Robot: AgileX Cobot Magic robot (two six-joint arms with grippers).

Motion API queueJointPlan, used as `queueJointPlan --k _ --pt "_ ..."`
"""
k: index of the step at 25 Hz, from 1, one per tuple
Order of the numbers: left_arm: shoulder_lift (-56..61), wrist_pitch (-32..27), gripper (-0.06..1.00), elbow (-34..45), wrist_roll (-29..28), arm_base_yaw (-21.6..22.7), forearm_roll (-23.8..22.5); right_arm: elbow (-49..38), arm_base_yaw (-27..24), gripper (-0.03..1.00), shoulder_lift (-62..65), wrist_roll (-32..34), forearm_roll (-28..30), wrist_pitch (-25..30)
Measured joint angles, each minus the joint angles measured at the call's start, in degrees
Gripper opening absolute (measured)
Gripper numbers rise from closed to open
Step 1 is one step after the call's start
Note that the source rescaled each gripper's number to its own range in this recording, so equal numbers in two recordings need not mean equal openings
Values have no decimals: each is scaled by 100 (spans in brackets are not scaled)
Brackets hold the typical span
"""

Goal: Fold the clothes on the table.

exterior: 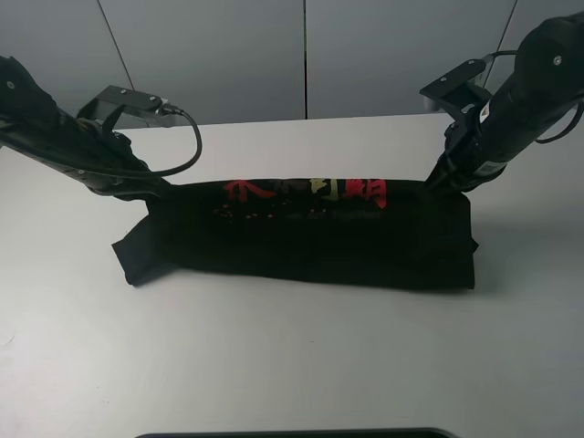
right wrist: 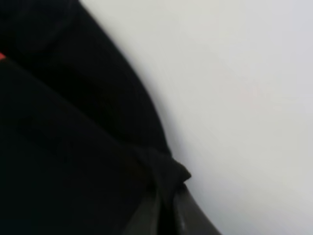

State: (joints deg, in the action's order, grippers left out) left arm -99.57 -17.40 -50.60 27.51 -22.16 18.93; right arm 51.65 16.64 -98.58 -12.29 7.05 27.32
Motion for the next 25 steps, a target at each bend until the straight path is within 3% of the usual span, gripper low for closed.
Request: queueJointPlan --k 2,4,5,6,8,9,10,13,17,21,25 --pt "1 273 7 9 -13 25 -31 0 0 1 -73 84 184 -135" --pt "1 467 17 9 -13 35 -38 0 0 11 -93 162 292 -204" --pt "1 493 27 9 -13 35 -38 0 0 21 -93 186 303 -215" --pt "1 493 40 9 -13 35 -38 0 0 39 -93 210 314 -229" --pt "1 493 78 9 -98 35 88 0 0 80 -93 459 314 -239" --pt "1 482 91 9 -197 35 166 0 0 92 -93 688 314 -239" --pt "-2 439 96 9 -253 35 250 0 0 96 -93 952 302 -196" --pt "-2 107 99 9 -377 35 386 105 0 100 -93 1626 291 281" --pt "-11 -476 100 9 -458 35 519 136 0 100 -83 1992 78 845" --pt "-11 -1180 100 -171 -477 35 576 126 0 100 -176 2063 -277 981" --pt "-11 -1536 100 -433 -477 35 597 113 0 100 -260 2283 -150 981"
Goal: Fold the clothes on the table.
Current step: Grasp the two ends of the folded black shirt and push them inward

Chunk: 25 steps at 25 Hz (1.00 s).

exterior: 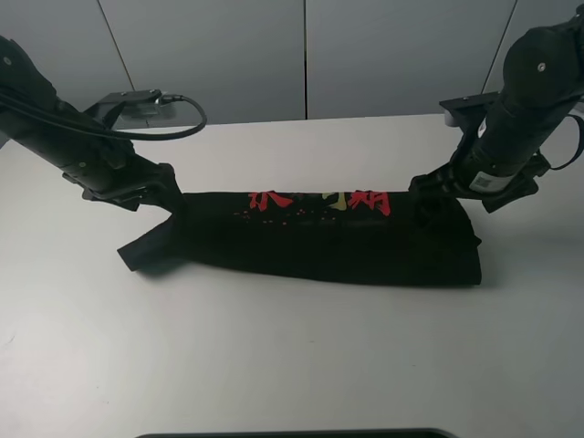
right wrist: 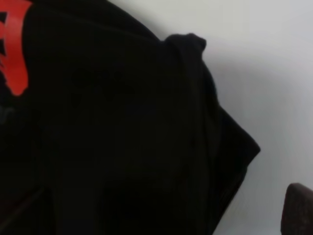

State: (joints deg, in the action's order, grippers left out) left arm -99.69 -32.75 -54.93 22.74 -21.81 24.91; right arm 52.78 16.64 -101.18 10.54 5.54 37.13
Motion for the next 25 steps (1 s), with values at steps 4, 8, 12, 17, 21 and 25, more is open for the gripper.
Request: queueJointPlan --k 4,8,12,17,21,25 --pt "0 -157 100 -122 0 0 -10 -173 0 100 -255 116 76 -122" --pt "0 -195 100 -135 -9 0 -59 -225 0 100 -479 222 76 -300" --pt "0 -206 100 -135 -9 0 -96 -239 0 100 -523 365 76 -526" --pt "0 -217 100 -135 -9 0 -117 -239 0 100 -745 463 76 -649" --pt "0 -227 99 -135 -9 0 -142 -243 0 100 -827 490 76 -709" --pt "0 -227 98 -135 -9 0 -142 -243 0 97 -848 490 63 -721"
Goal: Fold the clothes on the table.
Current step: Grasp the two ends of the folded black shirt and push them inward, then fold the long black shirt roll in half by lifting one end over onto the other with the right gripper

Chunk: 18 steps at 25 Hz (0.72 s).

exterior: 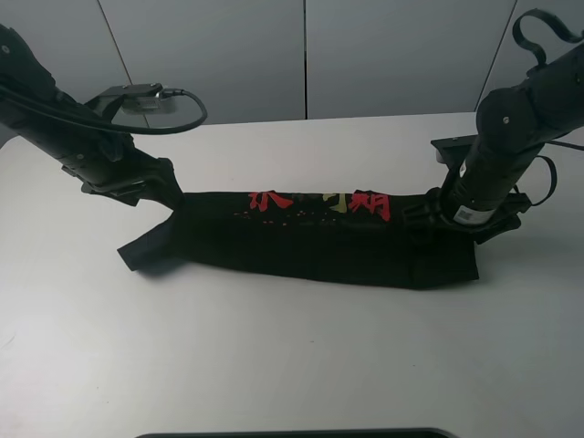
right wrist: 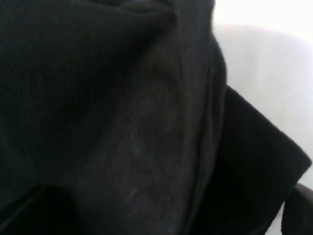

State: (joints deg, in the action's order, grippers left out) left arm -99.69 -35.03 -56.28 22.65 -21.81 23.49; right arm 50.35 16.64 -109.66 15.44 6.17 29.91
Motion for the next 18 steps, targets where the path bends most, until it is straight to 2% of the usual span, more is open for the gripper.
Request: queueJointPlan --k 2,7,8,13,18 --pt "0 0 98 0 0 0 0 0 0 81 -11 0 -87 0" --pt "0 0 98 0 0 0 0 0 0 19 -11 14 -112 -56" --pt "0 0 98 0 0 0 0 0 0 17 -11 14 -112 -56" --pt "0 0 98 0 0 0 -11 0 0 17 -1 3 -112 -21" --pt "0 -50 98 0 0 0 -11 0 -126 17 339 124 239 412"
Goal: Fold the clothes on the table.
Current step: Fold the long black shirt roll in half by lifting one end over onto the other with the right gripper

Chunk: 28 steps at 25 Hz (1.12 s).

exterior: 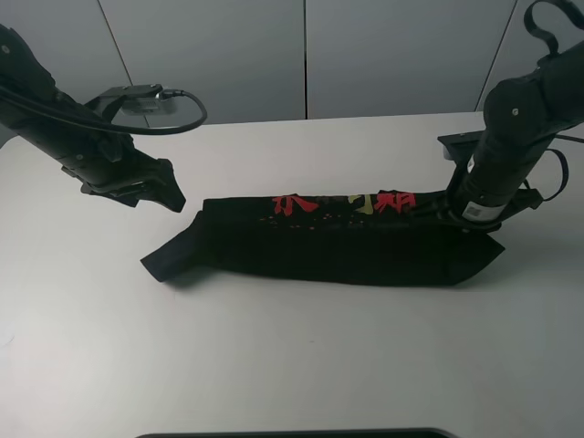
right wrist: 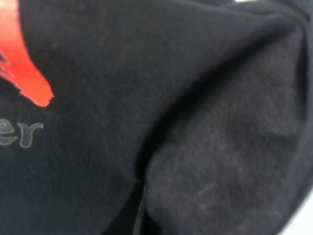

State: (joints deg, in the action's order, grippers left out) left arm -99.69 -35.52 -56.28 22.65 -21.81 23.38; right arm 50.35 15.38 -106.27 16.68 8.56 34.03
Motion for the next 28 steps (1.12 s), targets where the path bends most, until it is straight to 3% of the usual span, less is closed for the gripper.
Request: queueJointPlan --k 6,9,12,15,20,28 --pt "0 -50 98 0 0 0 0 299 -806 17 509 -391 149 903" --pt "35 -58 98 0 0 0 0 461 -868 17 773 -612 133 1189" --pt "38 -63 98 -34 0 0 -10 600 -856 17 1110 -980 -352 1409" --pt "48 -88 98 -73 0 0 -10 727 -531 17 1505 -1270 -914 1540" --pt "48 -120 98 -107 0 0 40 867 580 17 1739 -1223 -1517 1404" --pt "48 -120 98 -107 0 0 78 876 1546 17 800 -874 -2627 -119"
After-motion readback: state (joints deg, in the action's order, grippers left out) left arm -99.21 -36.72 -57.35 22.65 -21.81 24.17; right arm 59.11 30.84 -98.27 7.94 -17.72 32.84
